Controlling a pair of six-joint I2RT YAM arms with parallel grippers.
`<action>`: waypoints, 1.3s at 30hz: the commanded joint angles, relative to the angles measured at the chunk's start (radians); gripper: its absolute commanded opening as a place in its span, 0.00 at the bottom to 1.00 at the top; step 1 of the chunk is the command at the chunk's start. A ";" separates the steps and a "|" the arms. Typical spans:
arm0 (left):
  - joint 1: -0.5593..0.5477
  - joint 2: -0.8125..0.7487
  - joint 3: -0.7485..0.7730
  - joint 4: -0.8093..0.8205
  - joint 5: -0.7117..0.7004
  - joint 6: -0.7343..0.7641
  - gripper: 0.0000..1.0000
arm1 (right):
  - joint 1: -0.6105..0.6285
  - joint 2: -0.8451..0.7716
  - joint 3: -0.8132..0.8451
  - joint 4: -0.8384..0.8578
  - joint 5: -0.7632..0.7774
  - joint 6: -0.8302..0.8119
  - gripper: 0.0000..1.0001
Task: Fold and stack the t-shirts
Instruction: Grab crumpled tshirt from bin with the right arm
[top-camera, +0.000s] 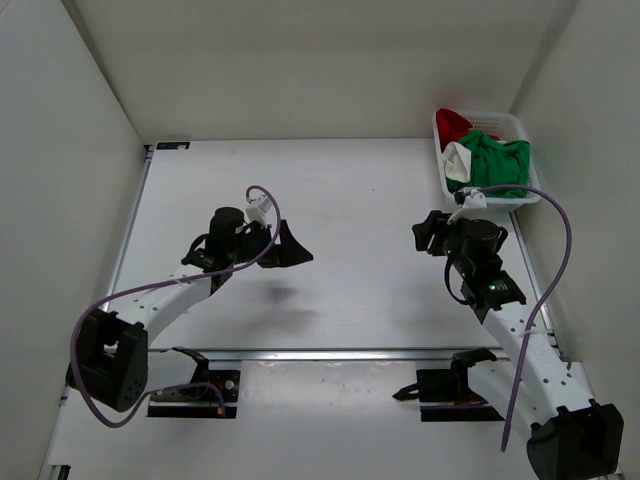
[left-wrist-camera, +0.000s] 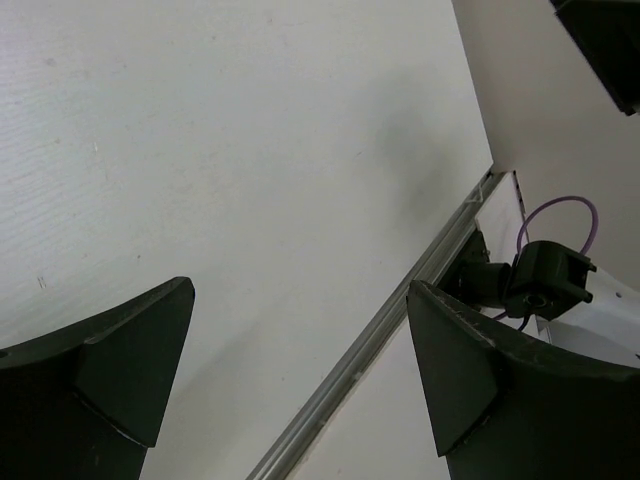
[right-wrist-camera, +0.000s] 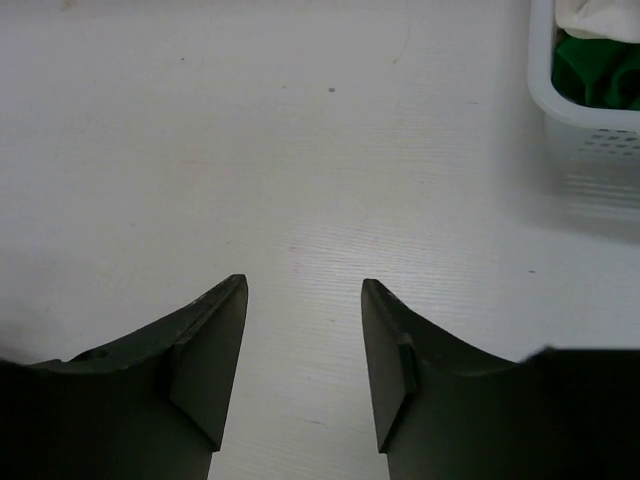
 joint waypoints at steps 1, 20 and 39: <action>0.010 -0.031 0.010 0.086 0.061 -0.004 0.99 | -0.010 -0.005 0.016 0.036 -0.038 0.014 0.46; -0.103 -0.036 -0.075 0.263 0.064 -0.162 0.18 | -0.291 0.570 0.606 -0.084 0.086 0.057 0.39; -0.142 0.050 -0.132 0.326 0.052 -0.165 0.52 | -0.479 1.027 0.968 -0.098 0.119 -0.020 0.49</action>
